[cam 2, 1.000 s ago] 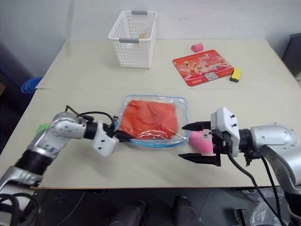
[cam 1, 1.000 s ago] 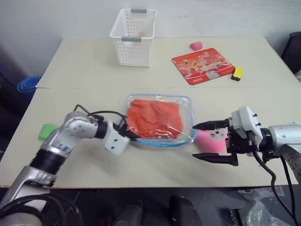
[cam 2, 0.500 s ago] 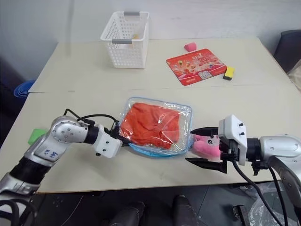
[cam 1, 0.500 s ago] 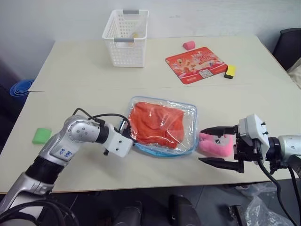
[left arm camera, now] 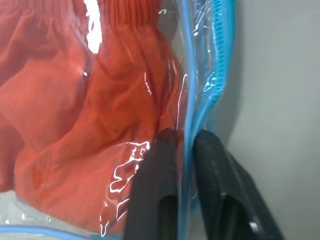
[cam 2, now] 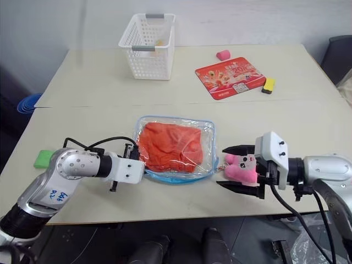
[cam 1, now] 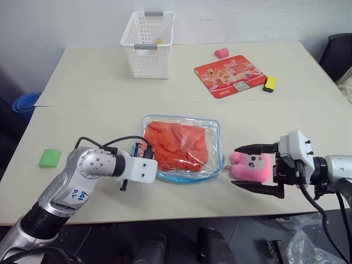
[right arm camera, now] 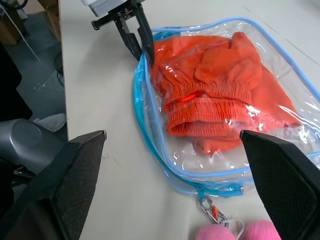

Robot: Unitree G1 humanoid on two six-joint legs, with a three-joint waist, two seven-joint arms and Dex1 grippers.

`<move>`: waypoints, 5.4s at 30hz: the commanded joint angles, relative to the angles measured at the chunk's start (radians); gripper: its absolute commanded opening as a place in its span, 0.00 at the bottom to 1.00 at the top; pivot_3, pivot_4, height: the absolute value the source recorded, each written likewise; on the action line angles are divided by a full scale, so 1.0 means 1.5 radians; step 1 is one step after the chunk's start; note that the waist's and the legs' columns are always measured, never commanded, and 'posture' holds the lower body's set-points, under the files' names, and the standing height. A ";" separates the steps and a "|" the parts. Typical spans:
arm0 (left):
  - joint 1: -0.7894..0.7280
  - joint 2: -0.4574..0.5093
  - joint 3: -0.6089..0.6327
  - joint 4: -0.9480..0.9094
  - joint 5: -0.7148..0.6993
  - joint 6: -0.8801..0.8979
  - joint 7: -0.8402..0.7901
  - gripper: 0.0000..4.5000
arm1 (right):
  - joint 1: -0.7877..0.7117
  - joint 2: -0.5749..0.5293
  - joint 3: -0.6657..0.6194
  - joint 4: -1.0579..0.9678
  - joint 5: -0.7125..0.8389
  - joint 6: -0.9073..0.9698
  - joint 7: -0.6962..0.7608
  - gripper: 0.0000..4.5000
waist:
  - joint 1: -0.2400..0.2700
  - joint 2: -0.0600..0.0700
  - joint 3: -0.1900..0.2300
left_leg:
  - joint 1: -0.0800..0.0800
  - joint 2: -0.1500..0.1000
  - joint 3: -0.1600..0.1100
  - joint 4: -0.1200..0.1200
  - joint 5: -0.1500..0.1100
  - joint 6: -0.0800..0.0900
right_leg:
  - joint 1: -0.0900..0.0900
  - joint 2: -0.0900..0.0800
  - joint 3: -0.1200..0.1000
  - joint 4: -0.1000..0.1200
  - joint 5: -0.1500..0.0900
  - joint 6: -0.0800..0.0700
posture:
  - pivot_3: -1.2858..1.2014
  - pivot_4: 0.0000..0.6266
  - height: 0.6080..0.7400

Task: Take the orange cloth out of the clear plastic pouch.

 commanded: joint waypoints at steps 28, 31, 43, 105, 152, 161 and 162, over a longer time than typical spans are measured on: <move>-0.178 0.033 0.165 0.064 -0.592 0.252 -0.244 0.95 | 0.281 0.228 -0.179 0.012 -0.033 -0.025 -0.266 0.91 | -0.010 0.000 0.000 | 0.002 0.000 0.000 0.000 0.000 0.000 | 0.001 0.000 0.001 0.001 0.000 0.000 | 0.52 0.24 1.00; -0.183 0.036 0.157 0.073 -0.584 0.234 -0.243 0.95 | 0.266 0.234 -0.162 0.022 -0.025 -0.024 -0.266 0.72 | -0.010 0.000 0.000 | 0.002 0.000 0.000 0.000 0.000 0.000 | 0.001 0.001 0.001 0.001 0.000 0.000 | 0.52 0.24 1.00; -0.191 0.035 0.157 0.081 -0.581 0.216 -0.218 0.95 | 0.253 0.231 -0.119 0.040 -0.036 -0.023 -0.272 0.00 | -0.008 0.000 0.000 | 0.002 0.000 0.000 0.000 0.000 0.000 | 0.001 0.000 0.001 0.001 0.000 0.000 | 0.52 0.24 1.00; -0.267 -0.201 -0.122 0.323 -0.277 -0.072 -0.176 0.95 | 0.069 -0.023 -0.003 -0.124 -0.171 -0.174 -0.015 0.99 | -0.004 -0.001 0.000 | 0.000 0.000 -0.001 0.001 0.000 0.000 | 0.001 0.001 -0.001 0.000 0.000 0.000 | 0.52 0.24 1.00; -0.149 -0.092 -0.095 0.135 -0.292 -0.024 -0.222 0.00 | -0.123 0.046 0.265 0.257 -0.471 -0.608 -0.041 0.01 | -0.008 -0.001 0.000 | 0.001 0.000 0.000 0.001 0.000 0.000 | 0.000 0.001 -0.001 0.001 0.000 0.000 | 0.52 0.24 1.00; -0.028 0.015 0.011 0.128 -0.304 -0.004 -0.182 0.00 | -0.128 0.022 0.250 0.295 -0.453 -0.647 -0.025 0.01 | -0.009 -0.001 0.000 | 0.001 0.000 0.001 0.000 0.000 0.000 | 0.000 0.002 -0.001 0.001 0.000 0.000 | 0.52 0.24 1.00; -0.015 0.025 0.025 0.129 -0.306 -0.002 -0.176 0.00 | -0.128 0.021 0.249 0.297 -0.450 -0.650 -0.023 0.01 | -0.009 -0.001 0.000 | 0.001 0.000 0.001 0.000 0.000 0.000 | 0.000 0.002 0.000 0.001 0.000 0.000 | 0.52 0.24 1.00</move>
